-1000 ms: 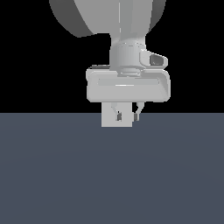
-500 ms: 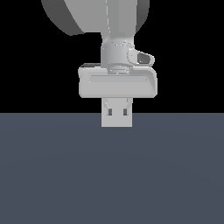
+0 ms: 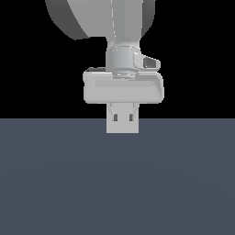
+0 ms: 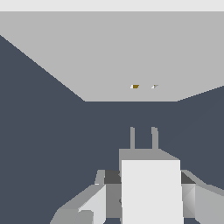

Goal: Plug the charger into the wall socket.

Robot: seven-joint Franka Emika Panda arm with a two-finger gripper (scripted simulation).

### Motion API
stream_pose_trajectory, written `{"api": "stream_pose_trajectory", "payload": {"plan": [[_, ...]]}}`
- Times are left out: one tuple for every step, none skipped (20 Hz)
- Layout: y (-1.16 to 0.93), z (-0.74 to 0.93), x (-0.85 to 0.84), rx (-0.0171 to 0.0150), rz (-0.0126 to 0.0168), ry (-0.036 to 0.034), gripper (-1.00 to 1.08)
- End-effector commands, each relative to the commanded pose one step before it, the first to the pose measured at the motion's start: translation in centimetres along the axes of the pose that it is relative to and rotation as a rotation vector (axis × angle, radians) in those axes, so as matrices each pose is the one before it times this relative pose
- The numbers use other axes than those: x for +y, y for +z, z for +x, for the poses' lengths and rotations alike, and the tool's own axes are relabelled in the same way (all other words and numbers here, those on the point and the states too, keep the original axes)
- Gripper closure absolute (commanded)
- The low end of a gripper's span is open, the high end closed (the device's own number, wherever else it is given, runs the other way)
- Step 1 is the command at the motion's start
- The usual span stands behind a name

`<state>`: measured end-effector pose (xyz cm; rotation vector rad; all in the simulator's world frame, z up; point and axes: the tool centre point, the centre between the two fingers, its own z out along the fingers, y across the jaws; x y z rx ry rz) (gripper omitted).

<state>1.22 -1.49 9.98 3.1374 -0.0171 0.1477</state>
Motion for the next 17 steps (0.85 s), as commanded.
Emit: {"api": "stream_pose_trajectory", "payload": {"plan": [[0.043, 0.622, 0.002, 0.00037, -0.00002, 0.0, 1.08], [0.031, 0.316, 0.001, 0.0, 0.0, 0.0, 1.08], [0.033, 0.347, 0.001, 0.0, 0.0, 0.0, 1.08], [0.036, 0.377, 0.001, 0.0, 0.0, 0.0, 1.08], [0.038, 0.396, 0.001, 0.0, 0.0, 0.0, 1.08], [0.035, 0.366, 0.001, 0.0, 0.0, 0.0, 1.08], [0.031, 0.331, 0.001, 0.0, 0.0, 0.0, 1.08], [0.028, 0.296, 0.0, 0.0, 0.0, 0.0, 1.08], [0.025, 0.263, 0.0, 0.0, 0.0, 0.0, 1.08], [0.021, 0.229, 0.0, 0.0, 0.0, 0.0, 1.08], [0.023, 0.197, 0.031, -0.00007, 0.00016, 0.00046, 1.08], [0.015, 0.165, 0.0, 0.0, 0.0, 0.0, 1.08], [0.012, 0.133, 0.0, 0.0, 0.0, 0.0, 1.08], [0.009, 0.102, 0.0, 0.0, 0.0, 0.0, 1.08], [0.006, 0.072, 0.0, 0.0, 0.0, 0.0, 1.08], [0.003, 0.042, 0.0, 0.0, 0.0, 0.0, 1.08], [0.001, 0.014, 0.0, 0.0, 0.0, 0.0, 1.08]]}}
